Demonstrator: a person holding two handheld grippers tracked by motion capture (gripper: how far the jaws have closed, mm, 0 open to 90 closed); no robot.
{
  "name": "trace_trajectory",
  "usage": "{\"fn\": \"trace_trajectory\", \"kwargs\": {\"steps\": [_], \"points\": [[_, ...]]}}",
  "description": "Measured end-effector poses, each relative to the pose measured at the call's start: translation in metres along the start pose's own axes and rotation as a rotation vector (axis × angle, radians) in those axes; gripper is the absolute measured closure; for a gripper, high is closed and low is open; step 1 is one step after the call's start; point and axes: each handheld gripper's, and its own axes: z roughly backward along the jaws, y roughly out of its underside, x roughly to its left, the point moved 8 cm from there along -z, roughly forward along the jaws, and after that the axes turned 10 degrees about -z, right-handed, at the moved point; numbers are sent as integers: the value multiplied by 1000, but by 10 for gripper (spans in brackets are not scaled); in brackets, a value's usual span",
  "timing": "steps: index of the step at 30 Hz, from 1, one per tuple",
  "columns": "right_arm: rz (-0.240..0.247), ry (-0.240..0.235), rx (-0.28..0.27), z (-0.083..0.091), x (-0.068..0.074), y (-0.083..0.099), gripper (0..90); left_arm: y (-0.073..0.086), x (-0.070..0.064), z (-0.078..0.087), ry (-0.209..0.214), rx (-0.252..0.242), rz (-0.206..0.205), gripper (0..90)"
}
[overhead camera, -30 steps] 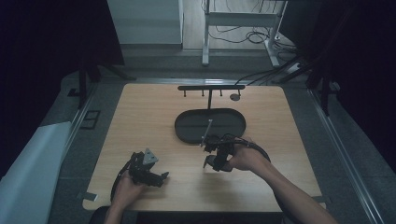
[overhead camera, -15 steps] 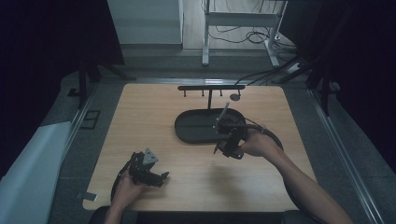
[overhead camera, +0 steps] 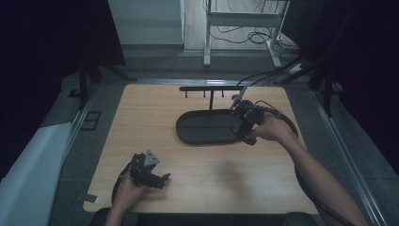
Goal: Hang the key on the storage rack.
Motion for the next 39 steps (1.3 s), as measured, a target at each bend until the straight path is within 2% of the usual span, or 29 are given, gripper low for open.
{"fn": "trace_trajectory", "kwargs": {"steps": [9, 16, 22, 28, 35, 39], "points": [[-79, 15, -24, 21, -31, -10, 491, 0, 0, 0, 1, 0, -1, 0], [-129, 28, -41, 33, -47, -20, 491, 0, 0, 0, 2, 2, -5, 0], [-194, 39, -54, 43, -60, -28, 491, 0, 1, 1, 2, 0, -4, 0], [-235, 35, -76, 55, -67, -36, 491, 0, 0, 0, 4, 2, -5, 0], [-251, 45, -84, 64, -72, -44, 490, 0, 0, 0, 3, 1, -4, 0], [-278, 53, -92, 69, -75, -52, 491, 0, 1, 0, 4, 0, -3, 0]]}}
